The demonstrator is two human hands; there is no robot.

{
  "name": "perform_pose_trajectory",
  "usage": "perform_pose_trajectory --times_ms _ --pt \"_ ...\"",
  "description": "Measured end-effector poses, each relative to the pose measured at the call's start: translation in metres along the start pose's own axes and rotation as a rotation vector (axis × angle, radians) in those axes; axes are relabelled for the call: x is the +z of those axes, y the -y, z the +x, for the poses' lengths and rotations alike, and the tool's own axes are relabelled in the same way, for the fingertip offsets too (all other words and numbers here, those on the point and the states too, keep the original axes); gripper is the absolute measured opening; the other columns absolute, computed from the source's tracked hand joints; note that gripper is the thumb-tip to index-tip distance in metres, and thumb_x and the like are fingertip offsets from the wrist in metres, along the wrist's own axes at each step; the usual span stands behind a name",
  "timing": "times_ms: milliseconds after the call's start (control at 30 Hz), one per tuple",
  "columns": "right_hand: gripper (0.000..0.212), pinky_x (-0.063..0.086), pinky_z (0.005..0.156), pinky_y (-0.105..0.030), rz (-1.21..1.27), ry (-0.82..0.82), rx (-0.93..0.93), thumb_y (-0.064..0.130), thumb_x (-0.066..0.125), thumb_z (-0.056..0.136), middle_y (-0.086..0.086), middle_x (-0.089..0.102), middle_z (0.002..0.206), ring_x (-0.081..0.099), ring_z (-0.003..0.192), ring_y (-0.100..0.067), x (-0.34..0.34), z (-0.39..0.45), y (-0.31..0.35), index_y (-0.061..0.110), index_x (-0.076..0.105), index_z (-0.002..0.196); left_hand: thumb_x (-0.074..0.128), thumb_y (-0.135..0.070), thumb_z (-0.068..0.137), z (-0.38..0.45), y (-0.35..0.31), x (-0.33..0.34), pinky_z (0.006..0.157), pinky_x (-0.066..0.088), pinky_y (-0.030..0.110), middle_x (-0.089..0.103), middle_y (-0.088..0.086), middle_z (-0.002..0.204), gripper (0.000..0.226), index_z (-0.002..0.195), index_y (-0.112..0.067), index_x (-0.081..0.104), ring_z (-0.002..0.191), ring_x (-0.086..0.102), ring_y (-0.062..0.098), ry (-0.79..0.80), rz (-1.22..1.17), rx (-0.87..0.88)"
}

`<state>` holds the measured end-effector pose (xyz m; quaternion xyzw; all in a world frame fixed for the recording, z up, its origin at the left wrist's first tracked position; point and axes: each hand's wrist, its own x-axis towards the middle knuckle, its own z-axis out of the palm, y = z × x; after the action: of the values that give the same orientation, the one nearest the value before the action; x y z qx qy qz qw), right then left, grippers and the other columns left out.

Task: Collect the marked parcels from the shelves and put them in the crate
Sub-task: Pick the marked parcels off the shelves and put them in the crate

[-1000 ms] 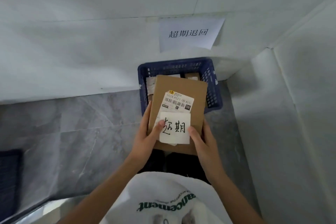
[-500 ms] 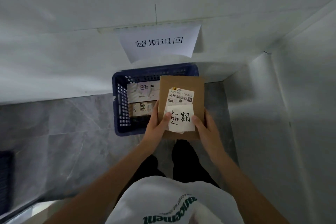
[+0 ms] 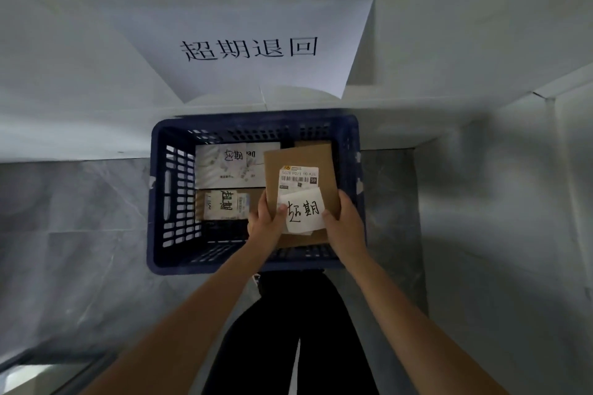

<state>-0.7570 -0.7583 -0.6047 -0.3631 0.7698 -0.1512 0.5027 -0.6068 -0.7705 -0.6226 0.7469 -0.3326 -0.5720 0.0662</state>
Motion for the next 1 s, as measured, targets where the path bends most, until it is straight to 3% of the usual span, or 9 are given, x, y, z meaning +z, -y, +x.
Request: perform_pose_trajectory --times_ms 67,167,233,333,467,567,733,867,1000 --pt "0.063 0.043 0.1 -0.029 0.024 0.027 0.002 0.005 0.048 0.096 -0.006 0.043 0.146 0.044 0.132 -0.02 0.011 0.019 -0.013 0.014 0.022 0.153 0.053 -0.054 0.085 0.022 0.006 0.007 0.107 0.039 0.051 0.038 0.008 0.143 0.073 0.148 -0.031 0.023 0.133 0.039 0.032 0.021 -0.145 0.034" --pt "0.073 0.041 0.107 -0.031 0.069 0.067 0.001 -0.004 0.046 0.094 -0.005 0.036 0.152 0.039 0.137 -0.018 0.02 0.046 -0.029 0.017 0.012 0.155 0.048 -0.017 0.098 0.048 0.006 0.014 0.1 0.045 0.036 0.054 -0.004 0.126 0.06 0.151 -0.024 0.018 0.117 0.052 0.016 0.047 -0.229 0.078" --pt "0.077 0.041 0.108 -0.032 0.068 0.053 -0.061 -0.001 0.05 0.093 -0.003 0.036 0.152 0.04 0.136 -0.016 0.024 0.066 -0.035 0.023 0.011 0.154 0.042 -0.007 0.099 0.068 0.002 0.02 0.099 0.045 0.035 0.054 -0.003 0.129 0.062 0.152 -0.025 0.014 0.115 0.053 0.014 0.045 -0.214 0.108" --pt "0.082 0.042 0.109 -0.041 -0.079 -0.006 -0.219 0.003 0.055 0.09 -0.006 0.029 0.153 0.036 0.138 -0.019 0.032 0.098 -0.045 0.03 0.009 0.153 0.041 -0.002 0.097 0.099 -0.001 0.033 0.098 0.049 0.045 0.053 -0.002 0.129 0.067 0.151 -0.032 0.016 0.099 0.058 0.011 0.063 -0.161 0.138" --pt "0.076 0.021 0.119 -0.036 -0.559 0.028 -0.302 -0.009 0.045 0.093 -0.011 -0.004 0.162 0.004 0.149 -0.026 0.039 0.109 -0.054 0.015 0.007 0.154 0.04 -0.003 0.098 0.123 0.004 0.05 0.085 0.049 0.031 0.046 -0.01 0.125 0.071 0.152 -0.036 0.009 0.079 0.048 -0.004 0.131 -0.05 0.123" --pt "0.079 0.016 0.122 -0.038 -0.655 0.106 -0.303 -0.004 0.05 0.093 -0.007 -0.013 0.162 -0.008 0.15 -0.023 0.046 0.109 -0.061 0.012 0.003 0.154 0.037 0.0 0.098 0.133 0.011 0.057 0.085 0.05 0.034 0.047 -0.007 0.117 0.073 0.152 -0.035 0.004 0.074 0.045 -0.004 0.109 -0.025 0.111" --pt "0.08 0.016 0.122 -0.041 -0.678 0.115 -0.303 0.0 0.051 0.093 -0.005 -0.013 0.162 -0.011 0.149 -0.021 0.047 0.11 -0.062 0.013 0.002 0.155 0.037 -0.002 0.099 0.129 0.008 0.054 0.065 0.041 0.015 0.051 0.003 0.135 0.071 0.153 -0.034 0.003 0.068 0.039 -0.006 0.096 -0.001 0.122" --pt "0.074 0.012 0.122 -0.036 -0.653 0.092 -0.283 0.004 0.046 0.096 -0.004 -0.007 0.163 -0.007 0.15 -0.019 0.037 0.101 -0.056 0.013 0.003 0.155 0.037 -0.01 0.101 0.117 0.007 0.044 0.063 0.039 0.016 0.04 0.005 0.148 0.063 0.153 -0.031 0.007 0.079 0.047 -0.003 0.07 0.03 0.138" --pt "0.068 0.017 0.121 -0.037 -0.666 0.1 -0.305 0.006 0.042 0.097 -0.006 -0.001 0.163 0.002 0.15 -0.022 0.019 0.07 -0.038 0.012 0.007 0.155 0.04 -0.018 0.098 0.082 0.005 0.018 0.07 0.05 0.029 0.049 0.013 0.14 0.056 0.15 -0.03 0.023 0.104 0.06 0.026 -0.025 0.16 0.193"
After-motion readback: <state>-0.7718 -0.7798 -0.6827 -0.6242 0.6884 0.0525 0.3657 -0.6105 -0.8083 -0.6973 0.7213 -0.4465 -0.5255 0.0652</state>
